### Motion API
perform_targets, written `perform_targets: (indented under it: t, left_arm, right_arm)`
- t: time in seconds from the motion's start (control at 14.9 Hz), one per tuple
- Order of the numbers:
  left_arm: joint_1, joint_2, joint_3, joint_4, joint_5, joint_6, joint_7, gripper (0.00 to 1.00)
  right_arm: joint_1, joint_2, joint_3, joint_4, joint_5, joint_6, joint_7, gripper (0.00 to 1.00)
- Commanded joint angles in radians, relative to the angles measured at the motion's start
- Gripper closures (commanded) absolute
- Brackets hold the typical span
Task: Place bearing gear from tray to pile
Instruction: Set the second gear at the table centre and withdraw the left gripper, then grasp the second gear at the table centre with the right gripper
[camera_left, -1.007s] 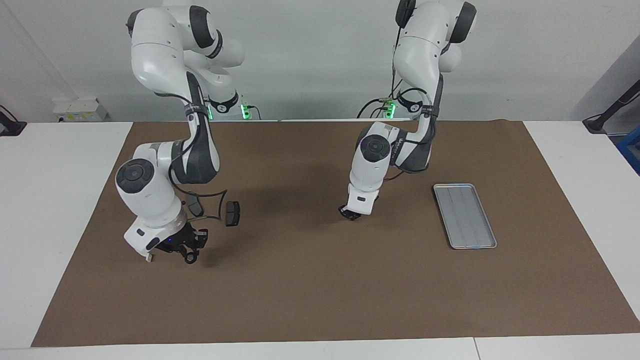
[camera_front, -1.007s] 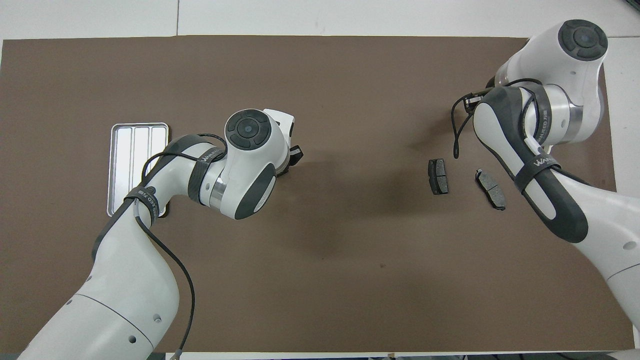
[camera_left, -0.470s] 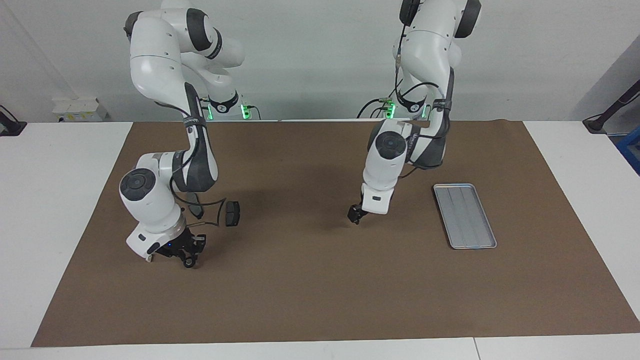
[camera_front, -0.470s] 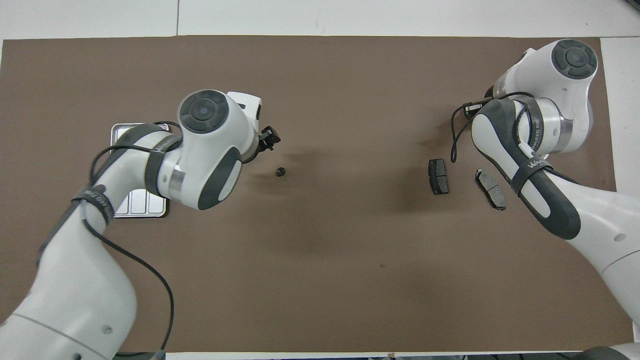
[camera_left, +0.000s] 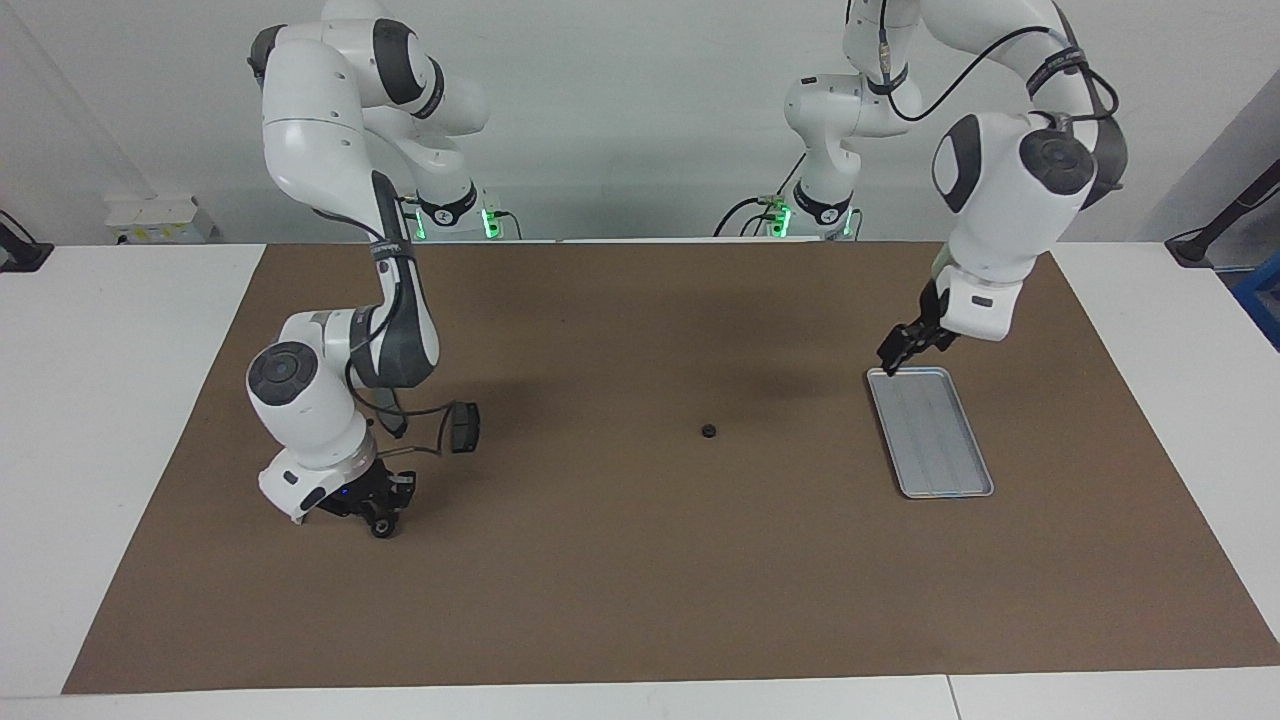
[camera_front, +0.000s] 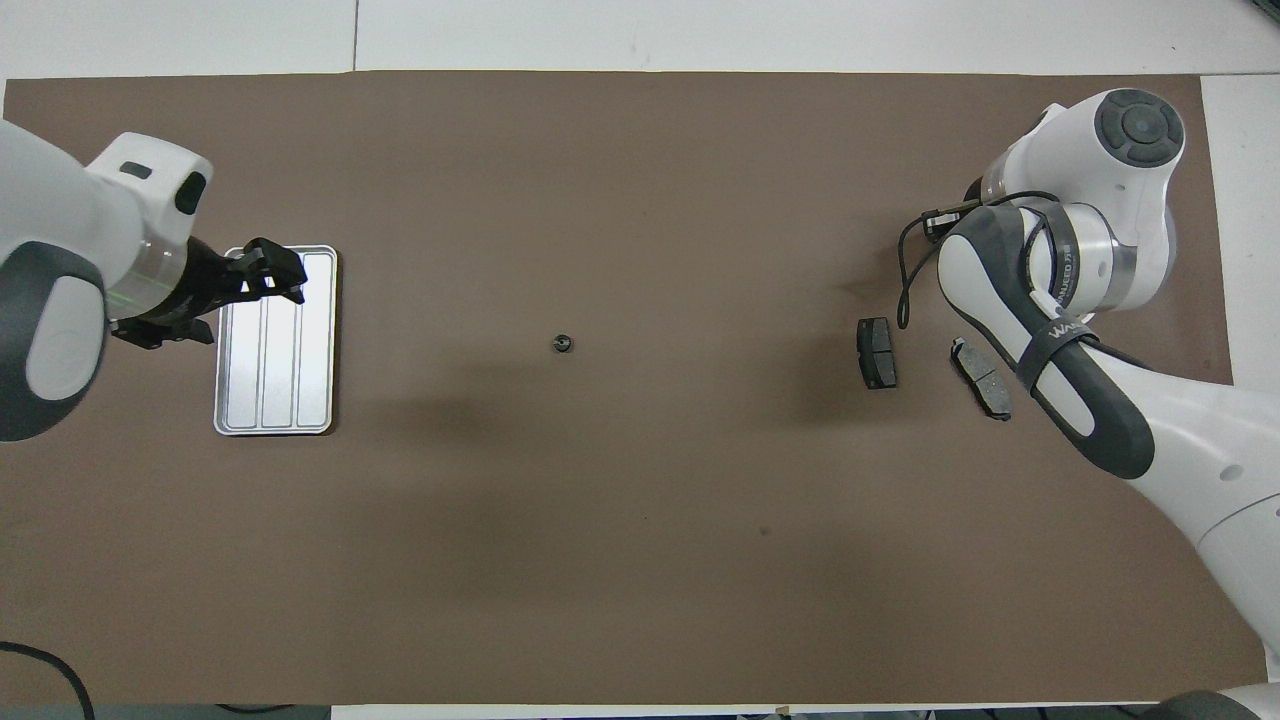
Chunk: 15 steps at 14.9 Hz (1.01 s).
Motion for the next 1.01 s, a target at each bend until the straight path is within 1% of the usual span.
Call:
perform_targets:
  t: [0.0,0.07,0.13,0.2,0.27,0.4,0.54,0.6,0.74,0.94]
  left_arm:
    - [0.055,-0.084,-0.009,-0.04,0.0,-0.065,0.105,0.0]
    - [0.064,-0.097,-0.004,-0.04,0.0,-0.08,0.133,0.0]
    - [0.101,-0.101,-0.013,-0.043,-0.001,-0.088,0.159,0.0]
    - [0.126,-0.102,-0.029,-0.044,-0.003,-0.088,0.18,0.0]
    - [0.133,-0.102,-0.039,-0.044,-0.003,-0.085,0.185,0.0]
    - [0.14,-0.098,-0.044,-0.04,-0.004,-0.092,0.185,0.0]
    - [0.146,-0.102,-0.05,-0.038,-0.003,-0.108,0.187,0.0]
    - [0.149,-0.103,-0.052,-0.037,-0.004,-0.117,0.19,0.0]
    - [0.149,-0.105,-0.056,-0.033,-0.006,-0.118,0.19,0.0]
    - [0.149,-0.105,-0.056,-0.035,-0.006,-0.117,0.19,0.0]
  right_arm:
    - [-0.014,-0.012,0.015,-0.024,-0.011,0.021,-0.004,0.0]
    - [-0.009,-0.018,0.015,-0.024,-0.011,0.015,0.003,0.0]
    - [0.0,-0.027,0.015,-0.023,-0.011,-0.001,0.02,0.0]
    - [0.014,-0.05,0.015,-0.02,-0.011,-0.031,0.052,0.0]
    - [0.044,-0.067,0.015,-0.006,-0.011,-0.089,0.098,0.0]
    - [0.127,-0.11,0.018,0.043,0.002,-0.226,0.257,0.0]
    - [0.245,-0.119,0.023,0.116,0.011,-0.342,0.502,0.0]
    - [0.314,-0.119,0.024,0.141,0.018,-0.36,0.63,0.0]
    - [0.425,-0.119,0.024,0.144,0.046,-0.333,0.828,0.0]
    - [0.55,-0.104,0.024,0.147,0.051,-0.31,0.986,0.0]
